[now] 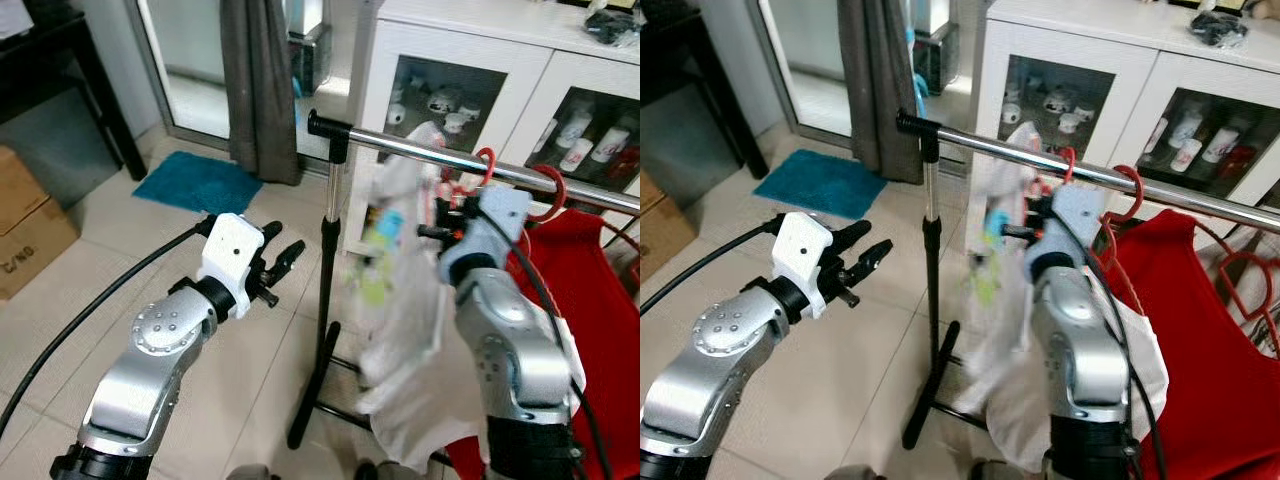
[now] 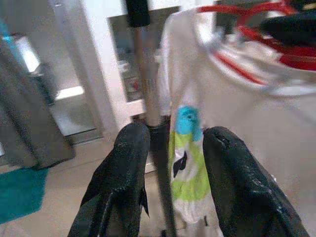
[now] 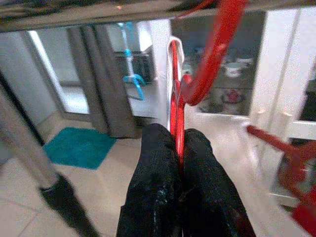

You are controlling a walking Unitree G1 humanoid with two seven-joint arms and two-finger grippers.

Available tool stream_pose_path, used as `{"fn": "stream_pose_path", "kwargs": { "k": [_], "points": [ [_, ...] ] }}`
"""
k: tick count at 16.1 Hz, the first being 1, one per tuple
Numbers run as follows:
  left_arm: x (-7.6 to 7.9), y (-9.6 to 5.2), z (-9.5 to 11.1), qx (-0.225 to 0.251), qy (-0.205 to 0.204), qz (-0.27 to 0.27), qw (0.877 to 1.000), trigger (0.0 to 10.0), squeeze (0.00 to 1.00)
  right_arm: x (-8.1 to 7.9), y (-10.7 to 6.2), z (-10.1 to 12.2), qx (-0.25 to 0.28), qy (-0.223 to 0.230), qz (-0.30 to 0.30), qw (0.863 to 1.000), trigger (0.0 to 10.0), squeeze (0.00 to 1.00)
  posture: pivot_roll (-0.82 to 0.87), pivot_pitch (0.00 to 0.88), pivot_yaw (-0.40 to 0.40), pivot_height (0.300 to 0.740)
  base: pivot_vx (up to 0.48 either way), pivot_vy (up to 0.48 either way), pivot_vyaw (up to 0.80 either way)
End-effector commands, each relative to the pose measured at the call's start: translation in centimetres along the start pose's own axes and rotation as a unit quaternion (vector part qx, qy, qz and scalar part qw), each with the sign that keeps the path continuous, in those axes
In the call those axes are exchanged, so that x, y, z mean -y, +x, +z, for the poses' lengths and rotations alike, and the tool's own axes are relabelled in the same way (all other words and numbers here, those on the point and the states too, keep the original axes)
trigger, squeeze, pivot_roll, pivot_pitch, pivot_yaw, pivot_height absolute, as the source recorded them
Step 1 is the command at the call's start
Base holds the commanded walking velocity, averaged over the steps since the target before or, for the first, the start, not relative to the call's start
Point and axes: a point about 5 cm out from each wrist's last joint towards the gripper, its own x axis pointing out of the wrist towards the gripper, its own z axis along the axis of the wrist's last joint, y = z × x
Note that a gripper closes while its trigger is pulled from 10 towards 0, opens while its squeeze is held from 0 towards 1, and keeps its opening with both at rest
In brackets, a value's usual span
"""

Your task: Hang hanger

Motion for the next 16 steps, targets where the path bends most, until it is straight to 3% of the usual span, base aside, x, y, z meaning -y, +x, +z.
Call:
{"fn": "stream_pose_path", "kwargs": {
  "k": [1,2,4,7,11,12,13,14,15,16],
  "points": [
    [0.5,0.0,0.4,0.006,-0.001,-0.043,0.999,10.0,0.0,0.0,0.4,1.5,0.028,-0.011,-0.006,1.0,10.0,0.0,0.09,0.04,0.021,0.74,0.0,0.0,0.0],
    [0.6,-0.1,0.4,0.005,0.0,-0.054,0.999,10.0,0.0,0.0,0.6,1.7,0.025,-0.017,-0.008,1.0,10.0,0.0,0.09,0.04,0.02,0.74,0.0,0.0,0.0],
    [1.2,-0.3,0.5,0.005,-0.007,-0.103,0.995,10.0,0.0,0.0,2.8,1.6,-0.012,-0.049,-0.004,0.999,10.0,0.0,0.1,0.041,0.003,0.74,0.0,0.0,0.0],
    [1.4,-1.3,0.5,-0.004,-0.014,-0.143,0.99,10.0,0.0,-1.4,5.6,1.0,-0.072,-0.096,0.035,0.992,10.0,0.0,0.12,0.044,-0.025,0.74,0.0,0.0,0.0],
    [1.5,-1.6,0.1,-0.012,-0.018,-0.144,0.989,10.0,0.0,-1.8,5.1,-1.1,-0.136,-0.103,0.056,0.984,10.0,0.0,0.11,0.049,-0.035,0.74,0.0,0.0,0.0],
    [1.5,-1.6,0.0,-0.013,-0.019,-0.143,0.989,10.0,0.0,-1.8,5.0,-1.1,-0.134,-0.097,0.056,0.985,10.0,0.64,0.11,0.049,-0.035,0.74,0.0,0.0,0.0],
    [1.3,-1.4,0.1,-0.006,-0.019,-0.128,0.992,10.0,0.0,-1.8,4.6,-0.2,-0.102,-0.082,0.067,0.989,10.0,1.0,0.1,0.052,-0.029,0.74,0.0,0.0,0.0],
    [1.1,-1.3,0.1,0.0,-0.02,-0.112,0.993,10.0,0.0,-1.8,4.2,0.7,-0.07,-0.075,0.077,0.992,10.0,1.0,0.1,0.051,-0.03,0.74,0.0,0.0,0.0],
    [0.7,-1.1,-0.1,0.004,-0.022,-0.067,0.998,10.0,0.0,-2.0,3.0,2.1,-0.027,-0.069,0.11,0.991,10.0,1.0,0.1,0.049,-0.03,0.74,0.0,0.0,0.0],
    [0.3,-0.9,-0.6,0.005,-0.043,-0.011,0.999,10.0,0.0,-1.8,1.9,2.3,-0.017,-0.065,0.126,0.99,10.0,1.0,0.1,0.046,-0.032,0.74,0.0,0.0,0.0]
  ]
}}
